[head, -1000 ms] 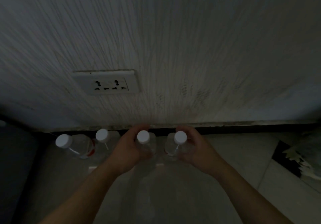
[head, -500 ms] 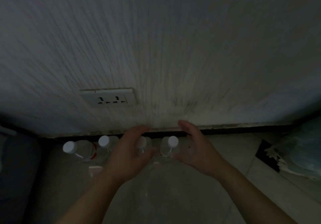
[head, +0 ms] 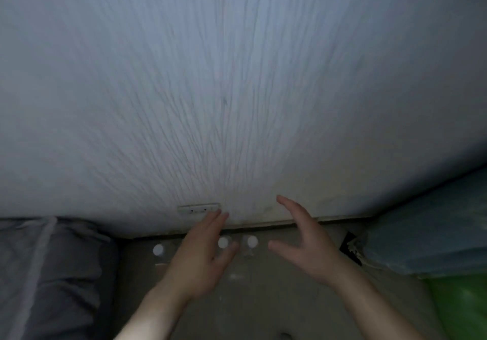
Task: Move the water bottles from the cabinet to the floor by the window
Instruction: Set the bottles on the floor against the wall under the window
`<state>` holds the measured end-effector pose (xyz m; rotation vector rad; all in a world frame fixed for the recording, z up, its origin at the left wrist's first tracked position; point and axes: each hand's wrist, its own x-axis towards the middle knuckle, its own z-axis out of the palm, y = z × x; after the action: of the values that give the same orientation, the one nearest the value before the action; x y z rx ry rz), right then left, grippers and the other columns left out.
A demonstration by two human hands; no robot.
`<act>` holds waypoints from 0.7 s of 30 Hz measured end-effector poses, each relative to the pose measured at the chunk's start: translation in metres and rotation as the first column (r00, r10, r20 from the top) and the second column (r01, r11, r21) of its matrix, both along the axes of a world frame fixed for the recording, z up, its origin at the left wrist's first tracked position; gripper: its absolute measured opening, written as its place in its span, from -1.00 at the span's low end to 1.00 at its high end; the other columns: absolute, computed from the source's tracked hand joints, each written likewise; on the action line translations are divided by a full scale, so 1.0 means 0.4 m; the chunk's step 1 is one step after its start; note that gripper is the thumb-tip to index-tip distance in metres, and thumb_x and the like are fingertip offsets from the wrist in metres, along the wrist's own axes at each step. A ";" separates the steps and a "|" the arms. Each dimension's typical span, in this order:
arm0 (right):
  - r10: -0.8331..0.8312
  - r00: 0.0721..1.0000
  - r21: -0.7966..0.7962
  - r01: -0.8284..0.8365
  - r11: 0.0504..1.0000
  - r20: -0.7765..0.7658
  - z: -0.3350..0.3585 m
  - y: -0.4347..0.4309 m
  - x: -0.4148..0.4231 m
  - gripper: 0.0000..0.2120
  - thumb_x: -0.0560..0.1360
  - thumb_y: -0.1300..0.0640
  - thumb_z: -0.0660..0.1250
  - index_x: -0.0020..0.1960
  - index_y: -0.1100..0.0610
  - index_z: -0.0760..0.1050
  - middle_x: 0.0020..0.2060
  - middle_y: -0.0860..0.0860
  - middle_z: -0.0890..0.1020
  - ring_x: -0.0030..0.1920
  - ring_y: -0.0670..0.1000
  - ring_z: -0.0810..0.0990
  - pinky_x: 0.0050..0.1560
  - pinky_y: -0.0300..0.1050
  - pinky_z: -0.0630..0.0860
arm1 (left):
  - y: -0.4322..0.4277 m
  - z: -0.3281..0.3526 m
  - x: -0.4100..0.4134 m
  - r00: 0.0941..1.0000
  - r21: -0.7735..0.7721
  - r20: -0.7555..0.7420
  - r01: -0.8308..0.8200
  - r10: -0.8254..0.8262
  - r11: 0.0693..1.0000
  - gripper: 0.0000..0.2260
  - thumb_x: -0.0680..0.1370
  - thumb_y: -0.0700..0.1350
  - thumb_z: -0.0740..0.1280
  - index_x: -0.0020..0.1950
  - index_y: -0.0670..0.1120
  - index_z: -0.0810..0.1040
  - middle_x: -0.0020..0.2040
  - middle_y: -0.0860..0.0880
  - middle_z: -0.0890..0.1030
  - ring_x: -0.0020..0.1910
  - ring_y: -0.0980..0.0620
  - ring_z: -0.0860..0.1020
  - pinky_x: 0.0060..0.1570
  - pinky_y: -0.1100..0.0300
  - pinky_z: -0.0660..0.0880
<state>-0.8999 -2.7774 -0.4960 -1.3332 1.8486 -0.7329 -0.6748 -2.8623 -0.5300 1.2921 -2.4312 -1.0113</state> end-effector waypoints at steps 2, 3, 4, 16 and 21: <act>-0.005 1.000 -0.006 0.005 1.000 -0.017 0.108 0.008 0.012 -0.27 0.29 -0.31 0.32 0.40 -0.27 0.13 0.36 -0.45 0.16 0.36 -0.49 0.14 0.33 -0.58 0.04 | 0.000 0.115 0.007 1.000 0.006 0.008 0.020 -0.020 1.000 -0.32 0.45 0.35 0.07 0.52 0.08 0.22 0.52 0.14 0.19 0.52 0.18 0.11 0.43 0.33 -0.04; -0.006 1.000 -0.005 0.006 1.000 -0.025 0.161 0.014 0.020 -0.27 0.30 -0.32 0.30 0.42 -0.24 0.15 0.37 -0.44 0.17 0.38 -0.44 0.16 0.32 -0.58 0.03 | 0.000 0.171 0.010 1.000 0.007 0.013 0.028 -0.028 1.000 -0.33 0.46 0.34 0.07 0.53 0.09 0.20 0.53 0.15 0.18 0.53 0.17 0.09 0.44 0.32 -0.04; -0.008 0.999 -0.004 0.008 1.000 -0.038 0.213 0.020 0.028 -0.27 0.33 -0.30 0.30 0.44 -0.20 0.18 0.38 -0.41 0.19 0.40 -0.38 0.17 0.31 -0.59 0.01 | 0.001 0.226 0.012 0.999 0.008 0.020 0.035 -0.036 0.999 -0.35 0.48 0.32 0.08 0.53 0.09 0.19 0.54 0.14 0.16 0.53 0.17 0.08 0.45 0.32 -0.04; 0.018 0.970 -0.037 -0.028 0.999 -0.242 0.790 0.109 0.103 -0.48 0.59 -0.01 0.24 0.52 -0.01 0.24 0.49 -0.19 0.25 0.50 -0.25 0.10 0.52 -0.27 0.02 | 0.050 0.830 0.029 0.991 -0.047 0.043 0.125 -0.123 0.991 -0.49 0.62 0.10 0.16 0.56 0.05 0.15 0.57 0.13 0.12 0.54 0.20 0.04 0.52 0.20 0.00; 0.036 0.931 -0.003 -0.040 0.999 -0.364 0.958 0.134 0.119 -0.49 0.63 -0.03 0.13 0.55 0.02 0.17 0.54 -0.10 0.21 0.55 -0.13 0.05 0.55 -0.14 -0.03 | 0.077 1.030 0.035 0.991 -0.089 0.065 0.126 -0.121 0.988 -0.51 0.63 0.06 0.16 0.55 0.03 0.17 0.57 0.11 0.13 0.54 0.17 0.03 0.52 0.18 -0.02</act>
<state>-0.8524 -2.7236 -0.1128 -1.5915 2.0991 -0.4977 -0.6610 -2.8317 -0.1179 1.1708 -2.5980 -0.8892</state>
